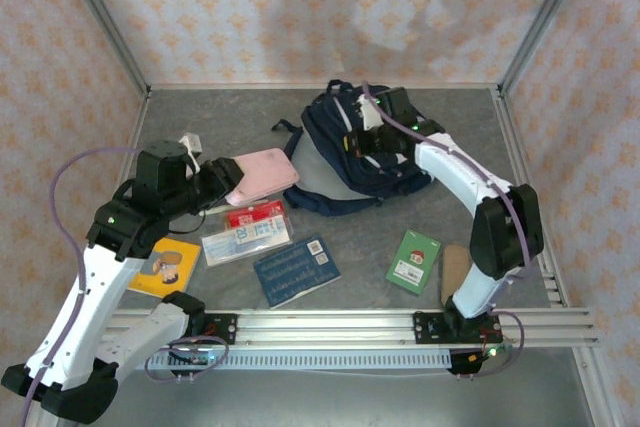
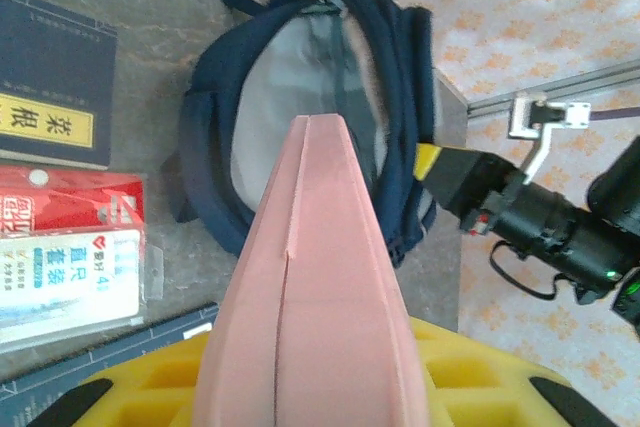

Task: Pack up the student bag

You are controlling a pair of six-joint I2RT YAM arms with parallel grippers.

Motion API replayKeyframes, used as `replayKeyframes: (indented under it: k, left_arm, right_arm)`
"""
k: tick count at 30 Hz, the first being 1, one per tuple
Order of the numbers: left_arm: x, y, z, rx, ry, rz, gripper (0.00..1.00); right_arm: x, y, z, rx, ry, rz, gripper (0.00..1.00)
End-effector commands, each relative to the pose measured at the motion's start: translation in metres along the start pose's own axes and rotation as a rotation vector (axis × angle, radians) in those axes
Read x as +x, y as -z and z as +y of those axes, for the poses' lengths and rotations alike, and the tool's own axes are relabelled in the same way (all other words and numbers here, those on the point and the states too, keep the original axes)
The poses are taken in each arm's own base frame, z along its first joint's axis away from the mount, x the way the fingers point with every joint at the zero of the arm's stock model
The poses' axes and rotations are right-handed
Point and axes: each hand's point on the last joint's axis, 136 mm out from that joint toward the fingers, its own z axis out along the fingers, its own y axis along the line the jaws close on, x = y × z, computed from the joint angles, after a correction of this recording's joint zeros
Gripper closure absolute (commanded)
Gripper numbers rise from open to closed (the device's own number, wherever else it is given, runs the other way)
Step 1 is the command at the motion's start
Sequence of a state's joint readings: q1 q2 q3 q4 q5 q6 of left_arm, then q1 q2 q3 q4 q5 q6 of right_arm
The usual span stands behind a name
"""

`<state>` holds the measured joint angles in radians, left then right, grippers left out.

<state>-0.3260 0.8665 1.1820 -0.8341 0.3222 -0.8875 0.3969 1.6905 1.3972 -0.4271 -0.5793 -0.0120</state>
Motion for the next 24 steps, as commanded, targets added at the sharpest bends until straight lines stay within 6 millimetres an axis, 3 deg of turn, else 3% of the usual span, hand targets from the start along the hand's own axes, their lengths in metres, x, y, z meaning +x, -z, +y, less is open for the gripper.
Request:
replayKeyframes:
  k: [1, 7, 13, 18, 24]
  left_arm:
    - [-0.015, 0.001, 0.002, -0.032, -0.029, -0.063, 0.82]
    - [-0.016, -0.032, 0.000, -0.017, -0.038, -0.039, 0.84]
    - [-0.017, -0.078, -0.006, 0.013, -0.057, 0.013, 0.84]
    - [-0.011, -0.119, -0.024, 0.125, -0.034, 0.089, 0.83]
    - [-0.004, -0.154, -0.049, 0.256, 0.010, 0.151, 0.84]
  right_arm:
    - [-0.027, 0.039, 0.041, -0.207, -0.066, -0.061, 1.00]
    - [-0.023, 0.063, 0.073, -0.409, 0.002, -0.052, 1.00]
    - [-0.011, 0.083, 0.088, -0.483, 0.082, -0.045, 1.00]
    - [-0.003, 0.099, 0.099, -0.548, 0.159, -0.025, 1.00]
    - [-0.016, 0.110, 0.102, -0.593, 0.152, -0.060, 1.00]
